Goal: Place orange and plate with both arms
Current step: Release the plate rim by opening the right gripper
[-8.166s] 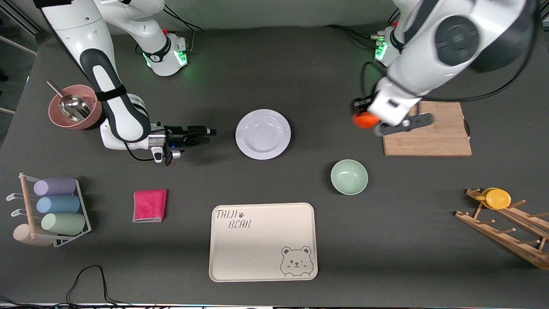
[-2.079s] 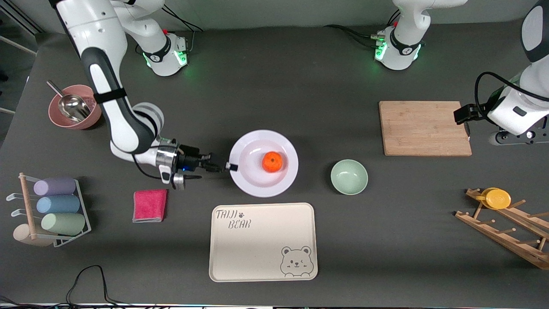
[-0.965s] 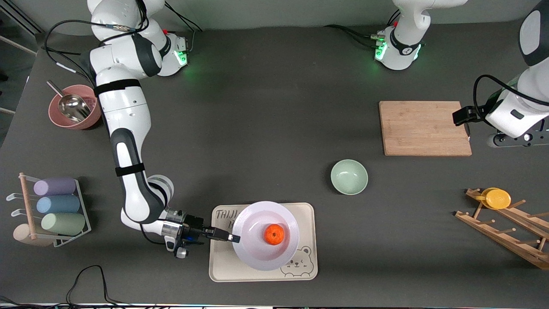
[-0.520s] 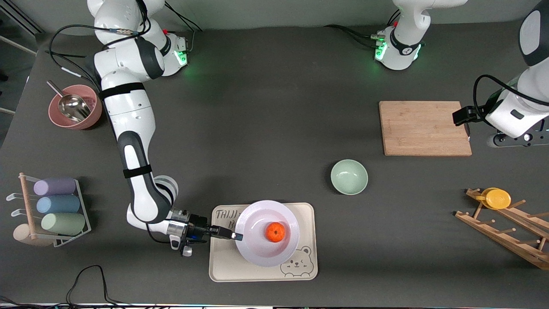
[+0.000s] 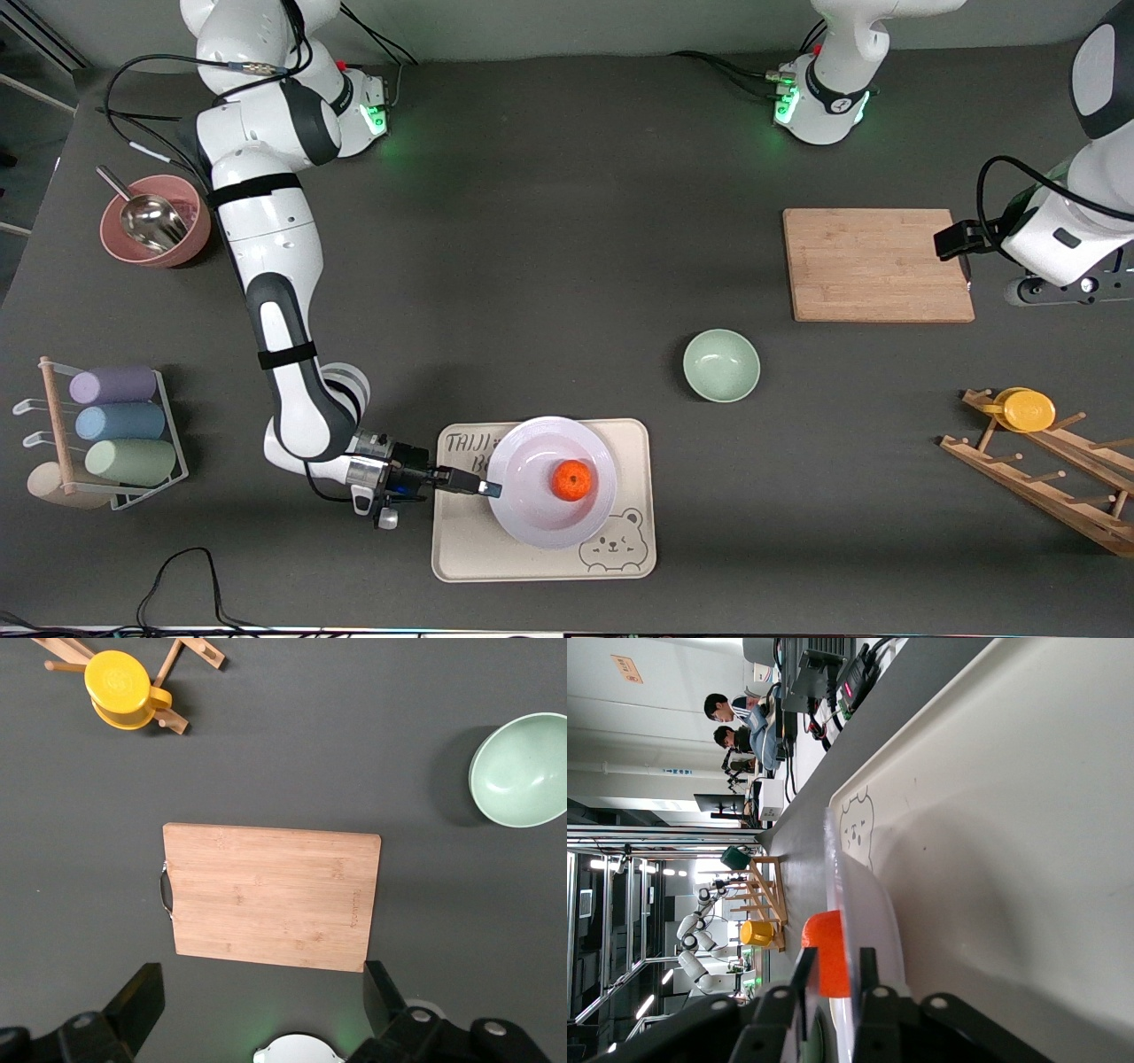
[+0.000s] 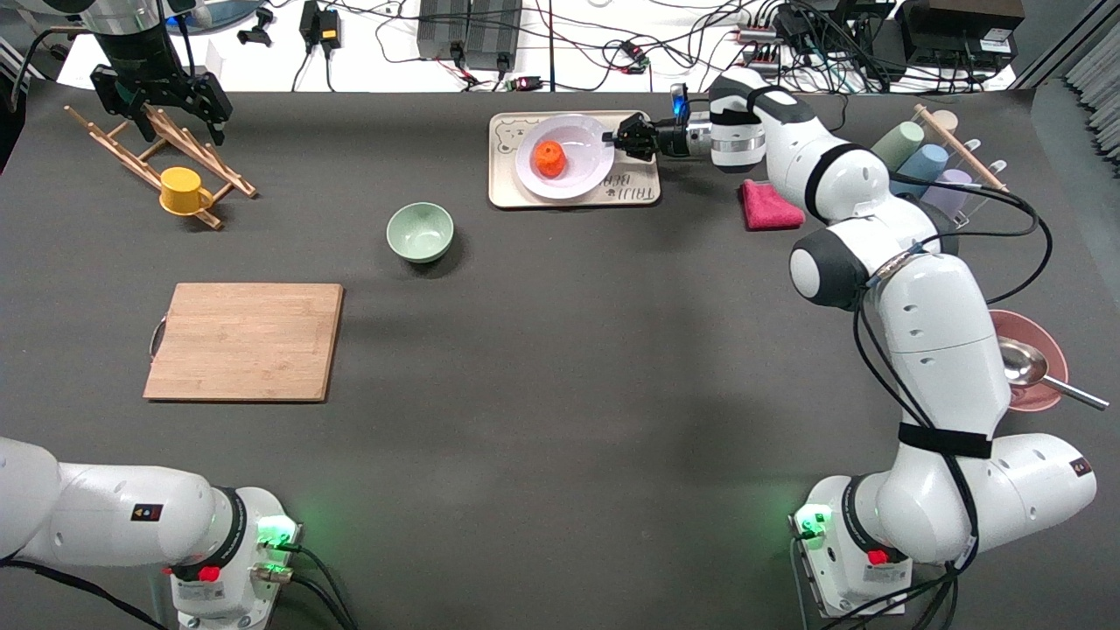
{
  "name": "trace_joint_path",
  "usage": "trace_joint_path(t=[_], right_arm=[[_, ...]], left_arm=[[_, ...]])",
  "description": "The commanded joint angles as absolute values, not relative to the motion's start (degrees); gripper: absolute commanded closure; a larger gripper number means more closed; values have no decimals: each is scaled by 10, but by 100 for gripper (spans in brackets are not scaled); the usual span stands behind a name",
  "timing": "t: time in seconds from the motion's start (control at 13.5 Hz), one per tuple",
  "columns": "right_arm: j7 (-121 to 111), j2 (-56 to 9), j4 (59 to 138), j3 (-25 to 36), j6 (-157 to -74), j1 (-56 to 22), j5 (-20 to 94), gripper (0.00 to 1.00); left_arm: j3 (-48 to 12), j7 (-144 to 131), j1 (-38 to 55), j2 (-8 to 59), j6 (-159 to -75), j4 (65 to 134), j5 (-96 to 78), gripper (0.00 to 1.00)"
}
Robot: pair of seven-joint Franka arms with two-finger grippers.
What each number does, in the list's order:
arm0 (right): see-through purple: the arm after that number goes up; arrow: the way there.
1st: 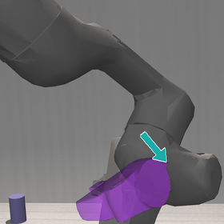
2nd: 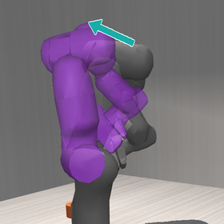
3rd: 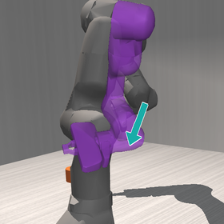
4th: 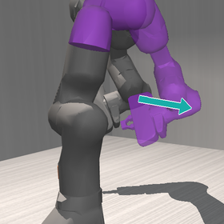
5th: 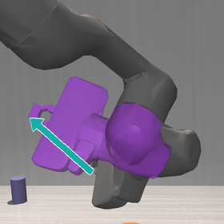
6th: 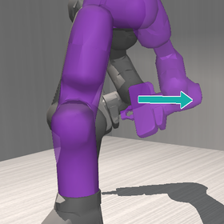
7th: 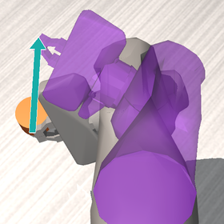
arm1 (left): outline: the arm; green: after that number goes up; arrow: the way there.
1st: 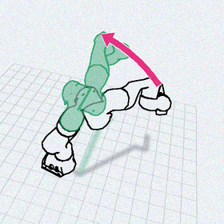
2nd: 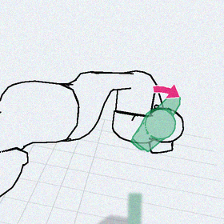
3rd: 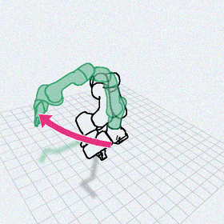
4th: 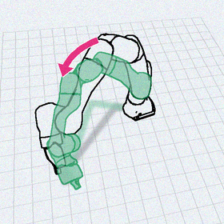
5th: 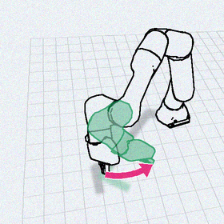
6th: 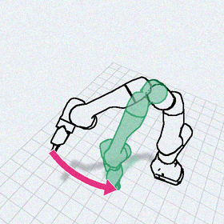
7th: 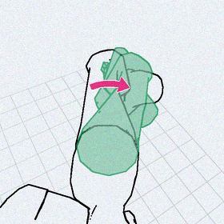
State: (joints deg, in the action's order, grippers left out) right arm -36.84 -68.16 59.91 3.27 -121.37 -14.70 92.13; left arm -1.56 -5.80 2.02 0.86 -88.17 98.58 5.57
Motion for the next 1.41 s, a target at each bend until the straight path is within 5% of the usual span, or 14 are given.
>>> trace_joint_path(t=[0.0, 0.67, 1.04, 1.34], right_arm=[[-344, -691, 574, 33, -1214, -147, 906, 0], [-203, -597, 564, 40, -1173, -130, 625, 0], [-158, -484, 583, 41, -1073, -98, 361, 0], [-127, -328, 697, 85, -996, -103, 230, 0]], left_arm=[[-11, -54, 28, 9, -879, 983, 63, 0], [-11, -55, 28, 11, -877, 983, 63, 0], [-11, -55, 29, 11, -877, 983, 63, 0], [-11, -55, 29, 11, -877, 983, 63, 0]])
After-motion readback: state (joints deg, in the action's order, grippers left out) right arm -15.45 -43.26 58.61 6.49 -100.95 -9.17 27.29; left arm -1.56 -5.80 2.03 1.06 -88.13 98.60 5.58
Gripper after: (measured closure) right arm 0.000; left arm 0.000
